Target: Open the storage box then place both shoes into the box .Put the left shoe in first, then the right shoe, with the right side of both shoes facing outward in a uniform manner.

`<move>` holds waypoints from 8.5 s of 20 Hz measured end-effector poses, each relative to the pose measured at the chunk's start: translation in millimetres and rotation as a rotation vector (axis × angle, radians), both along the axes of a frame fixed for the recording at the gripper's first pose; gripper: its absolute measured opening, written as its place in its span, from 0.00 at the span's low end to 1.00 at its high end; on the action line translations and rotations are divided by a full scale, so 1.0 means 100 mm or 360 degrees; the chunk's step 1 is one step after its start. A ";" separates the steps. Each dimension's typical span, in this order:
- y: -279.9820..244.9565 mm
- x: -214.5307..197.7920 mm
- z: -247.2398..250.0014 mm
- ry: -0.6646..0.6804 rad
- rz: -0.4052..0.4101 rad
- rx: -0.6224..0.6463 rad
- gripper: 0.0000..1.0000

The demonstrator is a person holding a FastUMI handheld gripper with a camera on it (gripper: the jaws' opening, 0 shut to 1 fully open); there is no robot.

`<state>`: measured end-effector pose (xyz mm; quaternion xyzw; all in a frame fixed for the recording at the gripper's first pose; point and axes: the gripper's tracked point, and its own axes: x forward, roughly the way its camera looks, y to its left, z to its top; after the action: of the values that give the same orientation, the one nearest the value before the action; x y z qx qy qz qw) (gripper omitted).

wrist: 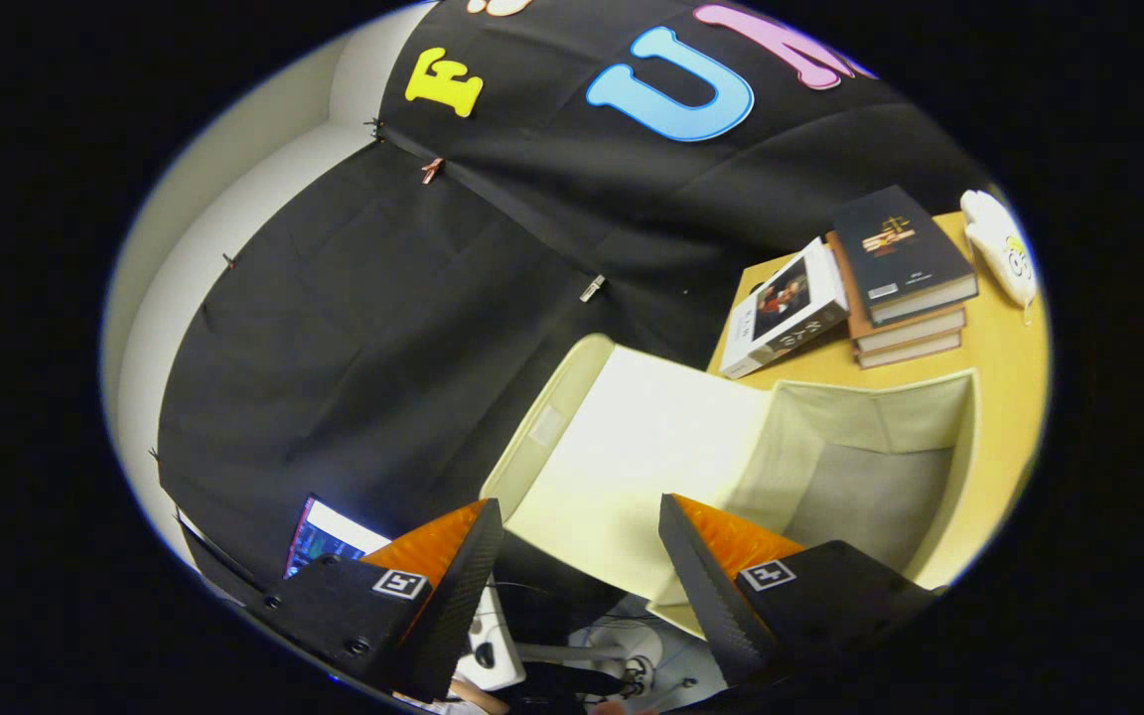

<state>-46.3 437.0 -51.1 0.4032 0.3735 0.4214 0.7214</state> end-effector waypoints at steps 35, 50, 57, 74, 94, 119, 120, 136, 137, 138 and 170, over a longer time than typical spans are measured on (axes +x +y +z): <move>-3.03 -0.29 -3.37 0.0233 -0.0224 -0.1527 0.07; -2.19 0.26 -1.34 0.0398 -0.0551 -0.1273 0.05; -1.08 0.40 -1.07 0.0494 -0.0444 -0.1130 0.05; 0.14 0.19 -1.68 0.0737 -0.0220 -0.1044 0.32; -3.18 0.05 -1.41 0.0233 -0.0737 -0.1252 0.75; -4.44 -0.55 -3.27 0.0540 -0.0698 -0.1623 0.06; -4.39 -0.53 -3.14 0.0534 -0.0713 -0.1598 0.06; -2.15 0.34 -1.24 0.0417 -0.0712 -0.1112 0.06; -1.98 0.32 -1.20 0.0419 -0.0687 -0.1093 0.06; -1.82 0.32 -1.16 0.0421 -0.0669 -0.1073 0.06; -1.67 0.13 -1.30 0.0257 -0.0554 -0.1255 0.99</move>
<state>-33.4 269.8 -181.2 0.1855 0.4876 0.0859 0.8488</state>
